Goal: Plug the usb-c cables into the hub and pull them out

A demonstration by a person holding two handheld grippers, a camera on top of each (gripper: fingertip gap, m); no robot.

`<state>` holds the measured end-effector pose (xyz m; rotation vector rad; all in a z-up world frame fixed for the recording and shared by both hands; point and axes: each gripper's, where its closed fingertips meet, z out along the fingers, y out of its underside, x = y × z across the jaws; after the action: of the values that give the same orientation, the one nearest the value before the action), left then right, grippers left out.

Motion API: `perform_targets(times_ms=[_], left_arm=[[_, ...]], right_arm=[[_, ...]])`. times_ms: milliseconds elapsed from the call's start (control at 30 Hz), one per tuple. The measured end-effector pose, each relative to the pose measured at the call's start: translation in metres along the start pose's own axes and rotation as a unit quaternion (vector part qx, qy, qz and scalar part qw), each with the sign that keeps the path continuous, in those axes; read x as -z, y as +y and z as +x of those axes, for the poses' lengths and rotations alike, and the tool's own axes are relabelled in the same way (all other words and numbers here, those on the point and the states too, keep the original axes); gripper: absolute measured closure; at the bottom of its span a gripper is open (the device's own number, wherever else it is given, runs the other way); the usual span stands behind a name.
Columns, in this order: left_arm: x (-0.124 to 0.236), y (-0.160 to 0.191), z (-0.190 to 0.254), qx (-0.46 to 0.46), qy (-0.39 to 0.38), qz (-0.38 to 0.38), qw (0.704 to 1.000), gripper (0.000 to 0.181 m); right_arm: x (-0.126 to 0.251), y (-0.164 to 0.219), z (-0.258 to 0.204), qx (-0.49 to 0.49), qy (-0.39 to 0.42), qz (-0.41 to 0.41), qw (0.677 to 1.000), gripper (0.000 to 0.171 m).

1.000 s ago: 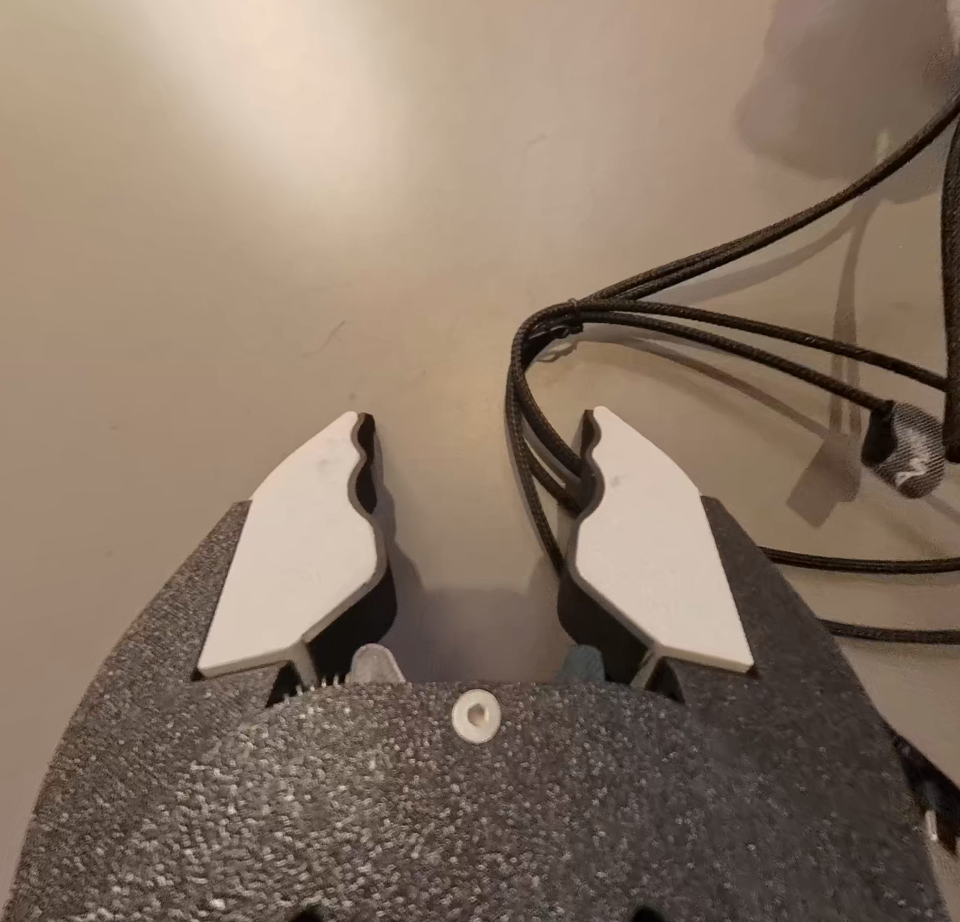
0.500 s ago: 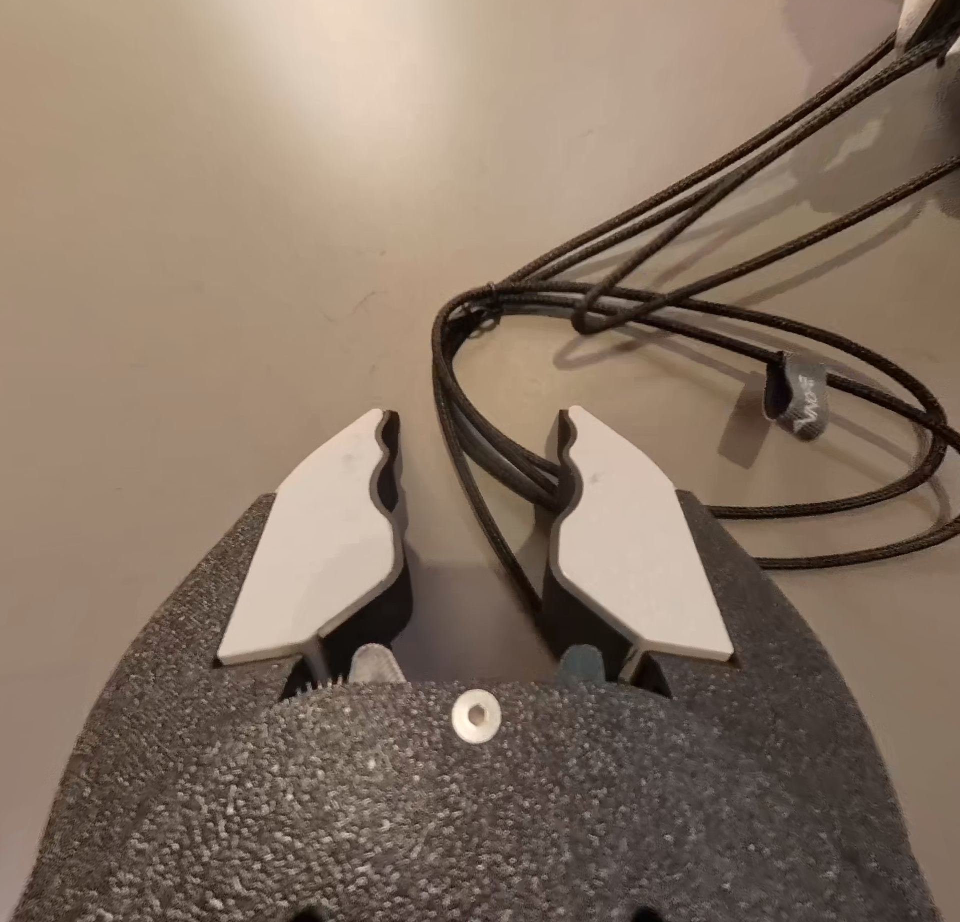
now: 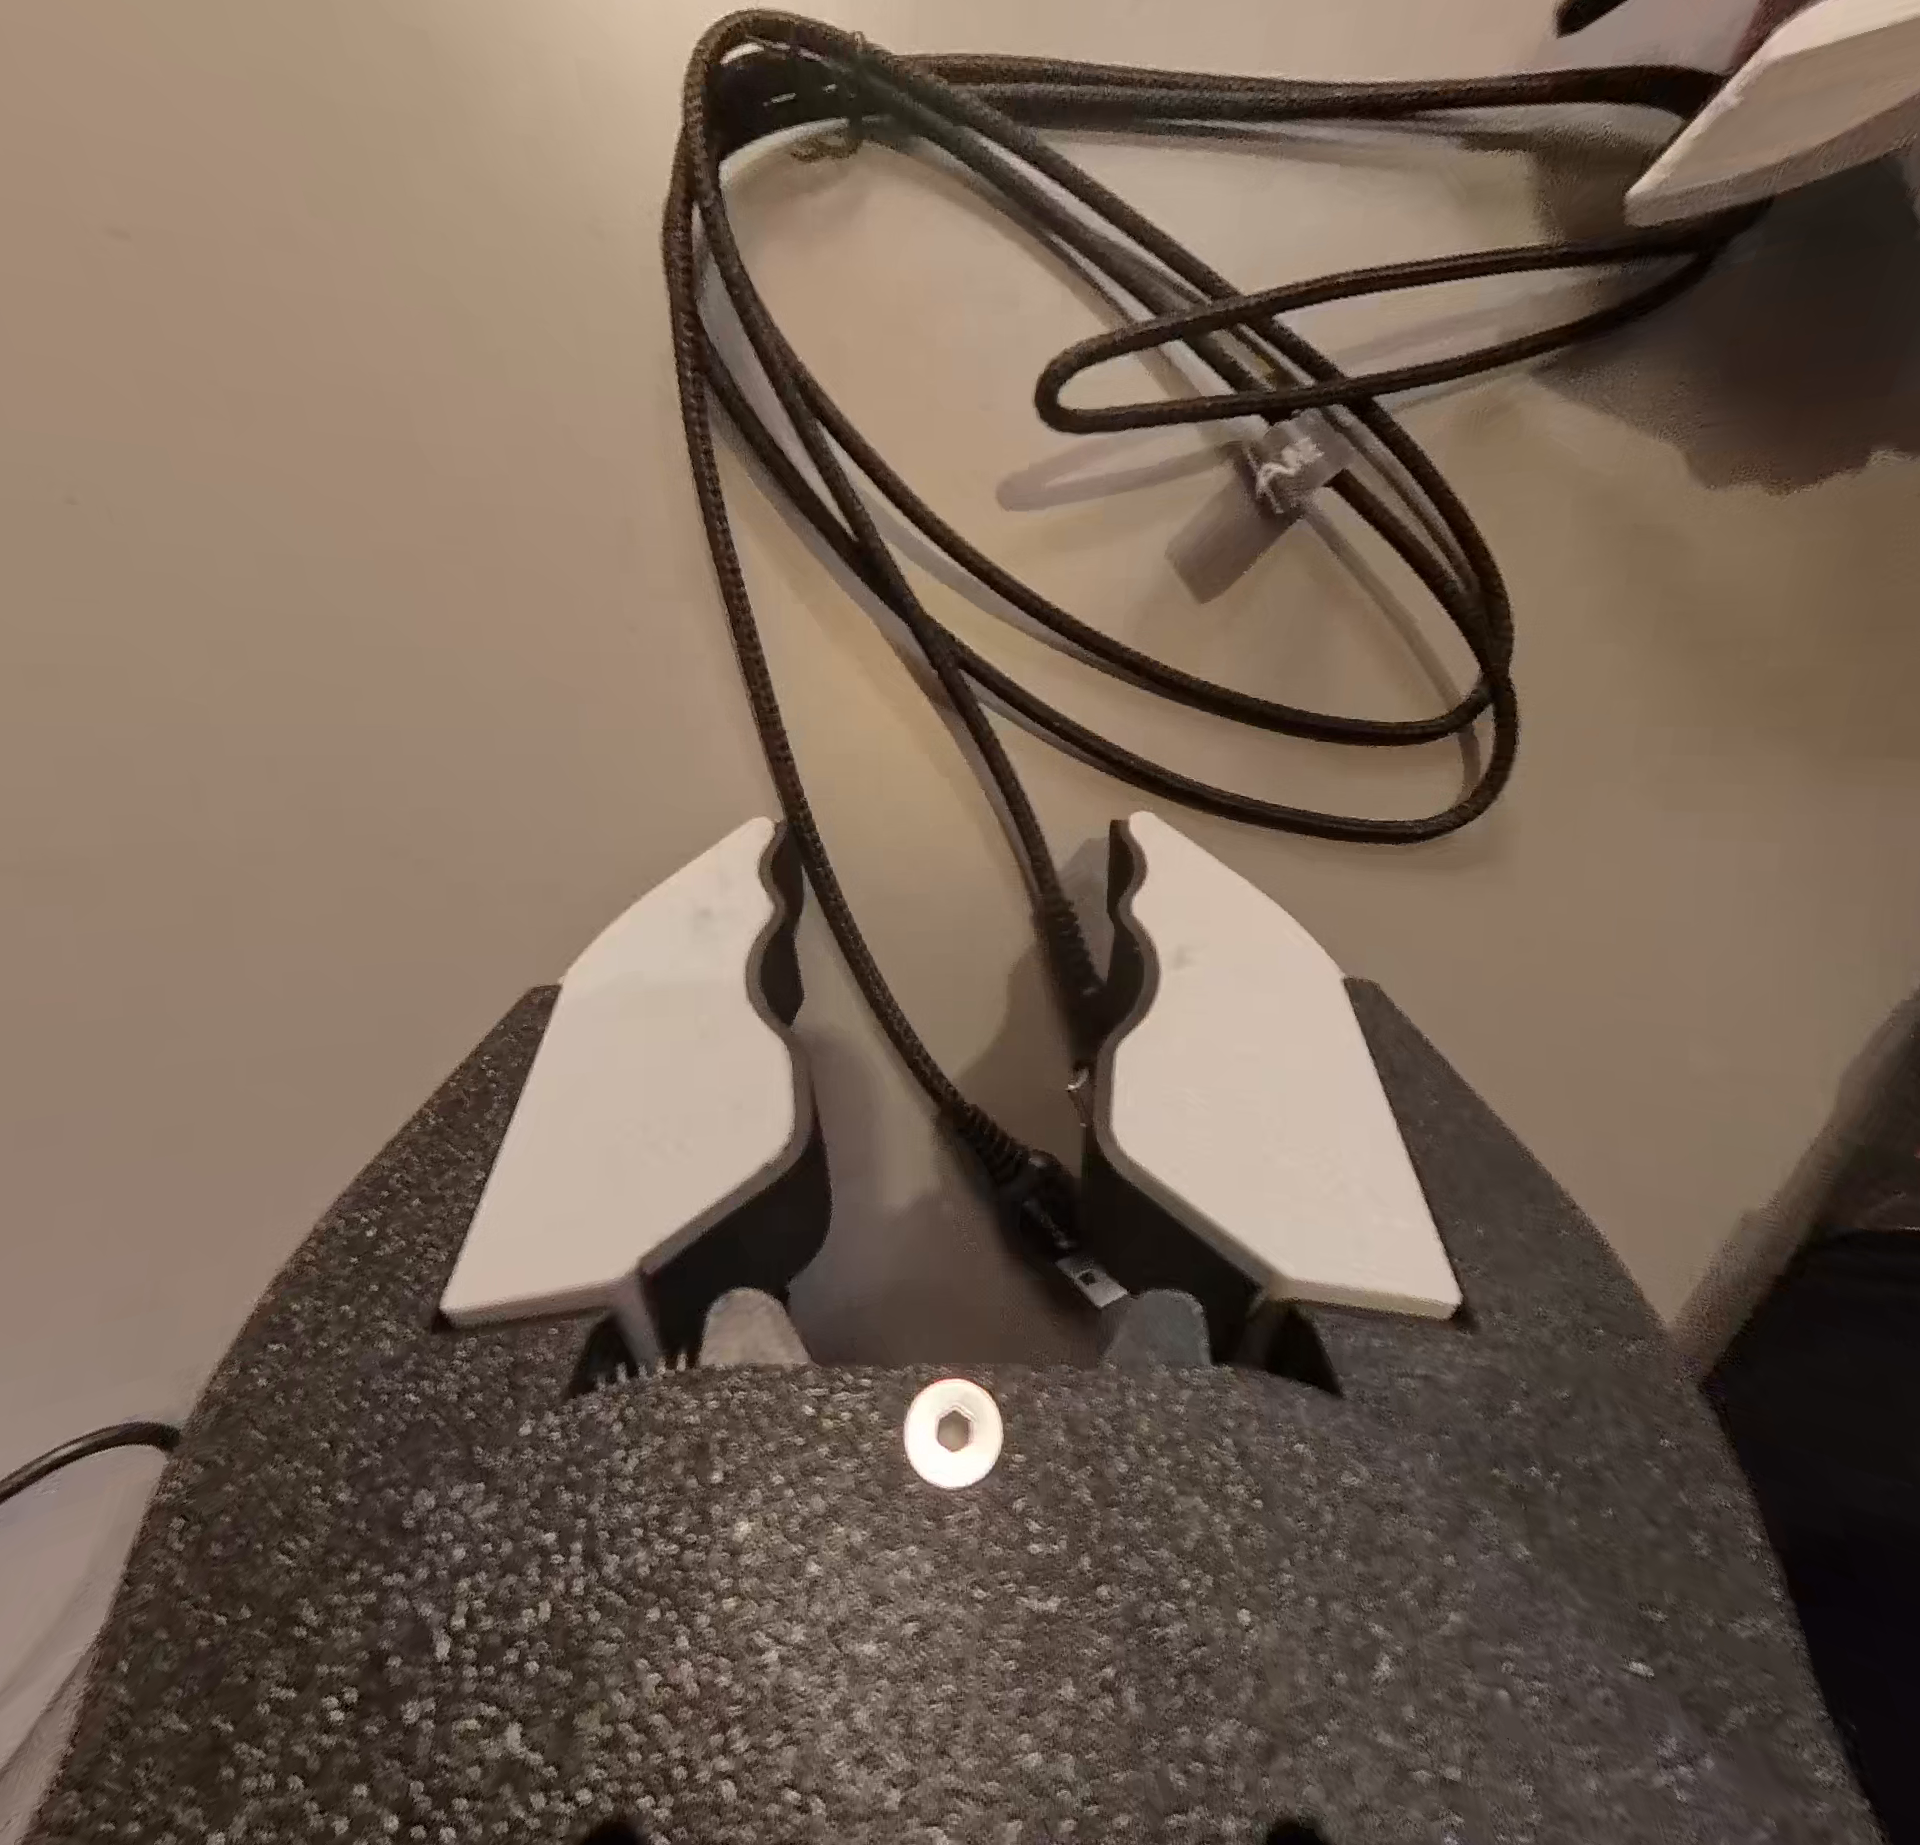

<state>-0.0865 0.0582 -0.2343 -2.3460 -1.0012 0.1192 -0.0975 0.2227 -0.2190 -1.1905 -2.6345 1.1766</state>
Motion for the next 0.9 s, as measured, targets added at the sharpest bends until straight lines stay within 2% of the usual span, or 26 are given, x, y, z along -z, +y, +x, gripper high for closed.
perform_targets(times_ms=[33, 333, 600, 800, 900], left_arm=[[0.0, 0.0, 0.005, 0.003, 0.006, 0.001, 1.0, 0.125], [-0.009, -0.007, 0.054, 0.001, 0.068, 0.026, 0.997, 0.125], [-0.014, -0.013, 0.06, -0.008, 0.067, 0.036, 0.997, 0.125], [-0.016, -0.015, 0.062, -0.015, 0.058, 0.052, 0.997, 0.12], [-0.018, -0.018, 0.07, -0.013, 0.08, 0.064, 0.995, 0.121]], right_arm=[[-0.002, 0.0, -0.002, 0.004, 0.0, -0.006, 1.0, 0.127], [-0.019, 0.001, -0.027, 0.016, 0.009, -0.056, 0.998, 0.115], [-0.033, -0.005, -0.05, 0.013, -0.037, -0.077, 0.996, 0.115], [-0.039, -0.012, -0.055, 0.027, -0.037, -0.091, 0.995, 0.116], [-0.041, -0.021, -0.065, 0.037, -0.049, -0.089, 0.994, 0.115]])
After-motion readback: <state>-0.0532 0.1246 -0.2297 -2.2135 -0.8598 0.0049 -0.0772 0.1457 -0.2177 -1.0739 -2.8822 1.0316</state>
